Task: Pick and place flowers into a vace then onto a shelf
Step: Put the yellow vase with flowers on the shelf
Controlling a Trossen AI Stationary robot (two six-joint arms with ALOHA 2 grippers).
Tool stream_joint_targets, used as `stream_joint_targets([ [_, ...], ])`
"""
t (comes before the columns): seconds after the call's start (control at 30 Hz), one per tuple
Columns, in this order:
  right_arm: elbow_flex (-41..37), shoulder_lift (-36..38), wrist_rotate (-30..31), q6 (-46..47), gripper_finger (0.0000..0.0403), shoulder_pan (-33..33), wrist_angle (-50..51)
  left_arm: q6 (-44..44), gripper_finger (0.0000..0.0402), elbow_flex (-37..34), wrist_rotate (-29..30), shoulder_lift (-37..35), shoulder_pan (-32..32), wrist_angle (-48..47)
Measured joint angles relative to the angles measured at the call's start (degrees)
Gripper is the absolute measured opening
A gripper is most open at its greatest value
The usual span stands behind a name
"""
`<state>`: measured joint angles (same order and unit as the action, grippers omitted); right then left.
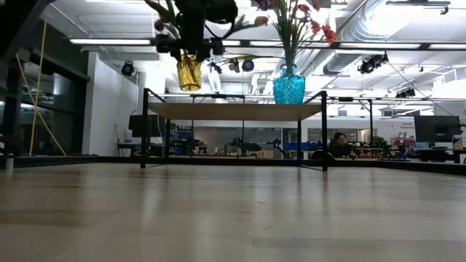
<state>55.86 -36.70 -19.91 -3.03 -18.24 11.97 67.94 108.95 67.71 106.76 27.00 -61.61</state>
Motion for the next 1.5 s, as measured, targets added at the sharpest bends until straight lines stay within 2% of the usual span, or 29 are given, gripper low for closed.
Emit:
stream_joint_targets([
  [0.57,0.0,3.9,0.0,0.0,0.0273,0.0,2.1,1.4,0.0236,0.0,-0.7,3.1,0.0,-0.3],
  [1.1,0.0,4.5,0.0,0.1,0.0273,0.0,2.4,6.4,0.0236,-7.9,-3.1,3.1,-1.8,0.3],
  [1.5,0.0,4.5,0.0,0.6,0.0273,0.0,2.6,7.6,0.0236,-9.3,-1.5,3.1,-4.2,0.1],
])
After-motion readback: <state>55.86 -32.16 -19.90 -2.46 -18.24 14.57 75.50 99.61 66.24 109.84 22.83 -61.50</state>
